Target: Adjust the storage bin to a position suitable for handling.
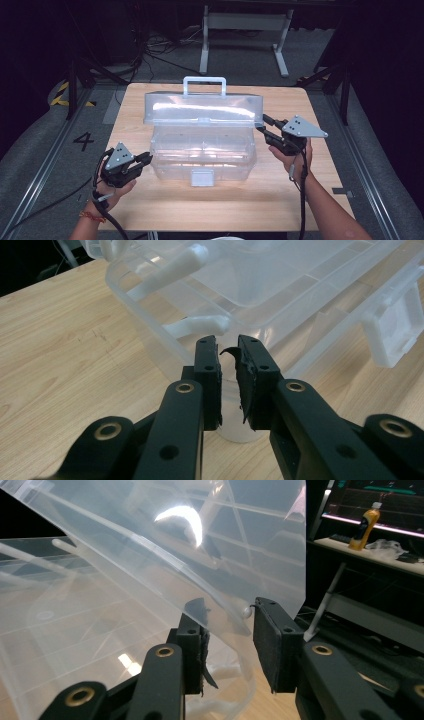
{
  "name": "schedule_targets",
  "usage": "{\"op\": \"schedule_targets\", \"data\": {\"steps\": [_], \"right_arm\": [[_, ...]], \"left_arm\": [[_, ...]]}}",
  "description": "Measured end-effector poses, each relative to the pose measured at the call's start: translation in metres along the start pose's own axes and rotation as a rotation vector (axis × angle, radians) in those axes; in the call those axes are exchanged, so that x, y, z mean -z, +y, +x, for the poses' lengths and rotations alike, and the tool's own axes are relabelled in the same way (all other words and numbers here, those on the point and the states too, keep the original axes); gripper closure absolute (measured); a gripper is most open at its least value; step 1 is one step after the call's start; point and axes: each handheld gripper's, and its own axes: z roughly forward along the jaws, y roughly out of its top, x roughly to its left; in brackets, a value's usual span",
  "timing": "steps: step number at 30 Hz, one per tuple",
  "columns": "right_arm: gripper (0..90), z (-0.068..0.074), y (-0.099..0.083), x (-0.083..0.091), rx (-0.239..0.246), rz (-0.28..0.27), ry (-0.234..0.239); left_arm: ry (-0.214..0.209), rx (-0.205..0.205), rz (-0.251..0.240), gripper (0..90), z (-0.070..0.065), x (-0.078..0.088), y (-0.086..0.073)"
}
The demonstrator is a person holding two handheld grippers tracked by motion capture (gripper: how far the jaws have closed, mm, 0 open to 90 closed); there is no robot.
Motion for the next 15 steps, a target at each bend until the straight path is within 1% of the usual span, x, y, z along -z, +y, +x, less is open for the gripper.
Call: {"op": "schedule_targets", "data": {"steps": [1, 2, 8, 9, 10, 15], "right_arm": [[67.5, 0.0, 0.001, -0.001, -0.001, -0.004, -0.005], [68.4, 0.001, 0.002, -0.002, -0.005, -0.015, -0.024], [71.3, 0.001, 0.008, -0.008, 0.012, -0.043, -0.09], [71.3, 0.001, 0.008, -0.008, 0.012, -0.043, -0.09], [71.8, 0.0, 0.01, -0.01, 0.016, -0.048, -0.108], [73.6, 0.0, 0.016, -0.016, 0.02, -0.053, -0.15]], "left_arm": [[-0.001, 0.0, 0.001, 80.0, 0.0, 0.0, 0.0], [0.0, 0.001, 0.002, 79.8, 0.0, 0.0, 0.0], [-0.004, -0.001, 0.009, 79.2, 0.001, -0.001, 0.001], [-0.004, 0.001, 0.005, 79.2, 0.001, -0.001, 0.001], [-0.006, 0.001, 0.003, 79.1, 0.001, -0.001, 0.0], [-0.013, 0.0, -0.002, 78.7, 0.003, -0.002, 0.0]]}}
